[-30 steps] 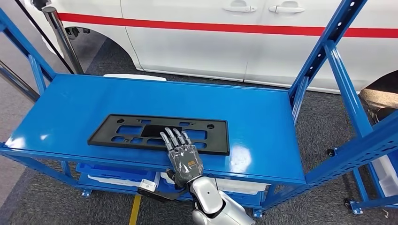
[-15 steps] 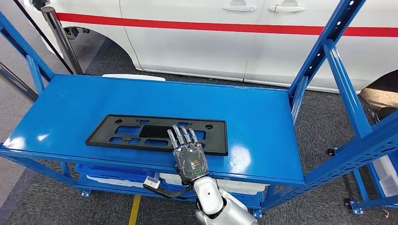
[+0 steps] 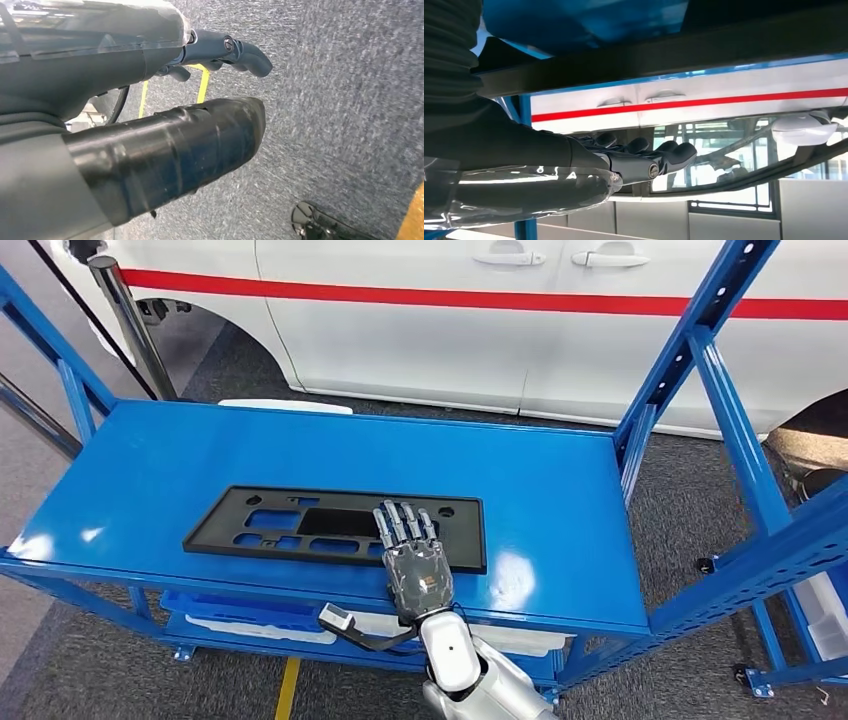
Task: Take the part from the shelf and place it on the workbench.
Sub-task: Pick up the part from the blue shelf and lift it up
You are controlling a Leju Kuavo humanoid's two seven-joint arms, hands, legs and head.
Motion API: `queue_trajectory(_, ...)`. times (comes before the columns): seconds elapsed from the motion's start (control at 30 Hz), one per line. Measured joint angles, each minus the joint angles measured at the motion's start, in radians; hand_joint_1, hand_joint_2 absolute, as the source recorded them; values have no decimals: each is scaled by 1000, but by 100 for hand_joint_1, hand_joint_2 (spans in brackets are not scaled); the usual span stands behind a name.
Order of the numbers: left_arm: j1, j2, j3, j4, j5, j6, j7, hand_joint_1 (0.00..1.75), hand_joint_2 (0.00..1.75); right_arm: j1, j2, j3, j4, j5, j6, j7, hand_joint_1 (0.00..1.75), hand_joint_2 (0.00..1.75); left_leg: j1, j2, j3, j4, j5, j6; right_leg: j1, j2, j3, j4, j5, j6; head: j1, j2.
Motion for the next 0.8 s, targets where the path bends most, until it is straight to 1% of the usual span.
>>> queue_trajectory(0.03, 0, 0, 0, 0, 2, 1, 0, 0, 0, 0, -1, -4, 0, -1, 1, 0, 0, 175, 2, 1, 1, -3, 3, 6, 0, 0, -1, 4, -4, 5, 0, 0)
queue_trajectory(0.07, 0, -1, 0, 0, 4, 1, 0, 0, 0, 0, -2, -8, 0, -2, 2, 0, 0, 175, 4, 2, 3, -7, 5, 13, 0, -1, -7, 20, -17, 10, 0, 0)
queue_trajectory(0.1, 0, -2, 0, 0, 6, 2, -1, 0, 0, 0, -4, -11, 0, -5, 5, 0, 0, 175, 7, 4, 4, -10, 7, 20, 0, -1, -23, 57, -41, 15, 0, 0)
queue_trajectory(0.13, 0, -2, 0, 0, 8, 2, -1, 0, 0, 0, -6, -13, 0, -8, 8, -1, 18, 175, 7, 5, 4, -11, 8, 24, -2, -2, -50, 116, -74, 18, 0, 0)
queue_trajectory(0.17, 0, -3, 0, 0, 10, 3, -2, 0, 0, 0, -7, -15, 0, -10, 11, -1, 62, 175, 6, 5, 3, -11, 8, 27, -2, -2, -82, 185, -106, 20, 0, 0)
queue_trajectory(0.2, 1, -3, 0, 0, 11, 4, -2, 0, 0, 1, -9, -17, 0, -12, 14, -2, 106, 175, 6, 5, 3, -10, 8, 28, -3, -2, -111, 247, -128, 21, 0, 0)
queue_trajectory(0.23, 1, -4, 0, 0, 13, 4, -2, 0, 0, 2, -11, -18, 0, -13, 16, -2, 149, 175, 5, 5, 3, -9, 7, 29, -3, -2, -128, 282, -133, 21, 0, 0)
queue_trajectory(0.27, 1, -5, -1, 0, 14, 4, -2, 0, 0, 2, -13, -19, 0, -13, 18, -3, 175, 175, 5, 4, 3, -8, 7, 29, -3, -2, -126, 276, -117, 21, 0, 0)
queue_trajectory(0.3, 0, -6, -1, 0, 15, 5, -2, 0, 0, 2, -14, -19, 0, -15, 20, -6, 175, 175, 5, 4, 4, -6, 6, 28, -3, -2, -106, 233, -86, 18, 0, 0)
queue_trajectory(0.33, 0, -6, -1, 0, 15, 5, -3, 0, 0, 1, -15, -20, 0, -17, 21, -9, 175, 175, 5, 3, 4, -4, 4, 27, -3, -2, -73, 164, -49, 15, 0, 0)
queue_trajectory(0.37, 0, -7, -1, 0, 17, 5, -3, 0, 0, 1, -15, -21, 0, -20, 23, -14, 175, 175, 3, 2, 3, 1, 1, 23, -2, -2, -41, 95, -24, 11, 0, 0)
queue_trajectory(0.4, 0, -8, -1, 0, 19, 5, -4, 0, 0, 0, -15, -21, -1, -24, 26, -18, 175, 175, 1, 2, 0, 4, -1, 19, -1, -2, -18, 45, -8, 7, 0, 0)
queue_trajectory(0.43, 0, -9, -1, 0, 22, 6, -4, 0, 0, -1, -15, -21, -2, -28, 30, -22, 175, 175, -1, 2, -2, 7, -3, 15, 0, -1, -6, 17, -4, 4, 0, 0)
queue_trajectory(0.5, 0, -10, -1, 0, 29, 8, -5, 0, 0, 0, -16, -21, -6, -36, 38, -28, 175, 175, -1, 2, -4, 7, -2, 6, 1, 0, -5, 9, -5, -1, 0, 0)
queue_trajectory(0.53, 0, -10, -1, 0, 32, 8, -5, 0, 0, 0, -16, -21, -8, -40, 41, -30, 175, 175, 0, 2, -5, 8, -5, 1, 0, 0, -4, 5, -3, -5, 0, 0)
queue_trajectory(0.57, 0, -11, -1, 0, 34, 9, -5, 0, 0, -1, -15, -21, -12, -43, 43, -32, 175, 175, 1, 2, -8, 19, -15, -4, -3, -1, -2, 1, 0, -10, 0, 0)
queue_trajectory(0.6, 0, -11, -1, 0, 36, 9, -5, 0, 0, -2, -15, -21, -15, -46, 45, -33, 175, 175, 2, 3, -20, 48, -35, -10, -6, -2, 0, -3, 2, -14, 0, 0)
queue_trajectory(0.63, 0, -12, -1, 0, 37, 10, -5, 0, 0, -2, -15, -21, -18, -47, 46, -34, 175, 175, 4, 3, -41, 97, -64, -15, -8, -3, 2, -5, 3, -17, 0, 0)
queue_trajectory(0.7, 0, -12, -2, 0, 37, 10, -5, 0, 0, -3, -16, -21, -21, -48, 49, -34, 175, 175, 5, 3, -100, 225, -122, -23, -7, -5, 2, -5, 3, -19, 0, 0)
queue_trajectory(0.73, 1, -12, -2, 0, 37, 11, -5, 0, 0, -3, -16, -21, -21, -48, 51, -34, 175, 175, 6, 3, -121, 268, -131, -26, -7, -5, 2, -5, 2, -19, 0, 0)
queue_trajectory(0.77, 2, -13, -2, 0, 37, 11, -5, 0, 0, -3, -16, -21, -22, -48, 52, -34, 175, 175, 6, 3, -127, 279, -123, -27, -7, -5, 4, -5, 2, -20, 0, 0)
queue_trajectory(0.8, 2, -13, -2, 0, 37, 11, -5, 0, 0, -3, -16, -21, -22, -48, 52, -34, 175, 175, 7, 3, -113, 249, -96, -27, -7, -4, 6, -5, 1, -20, 0, 0)
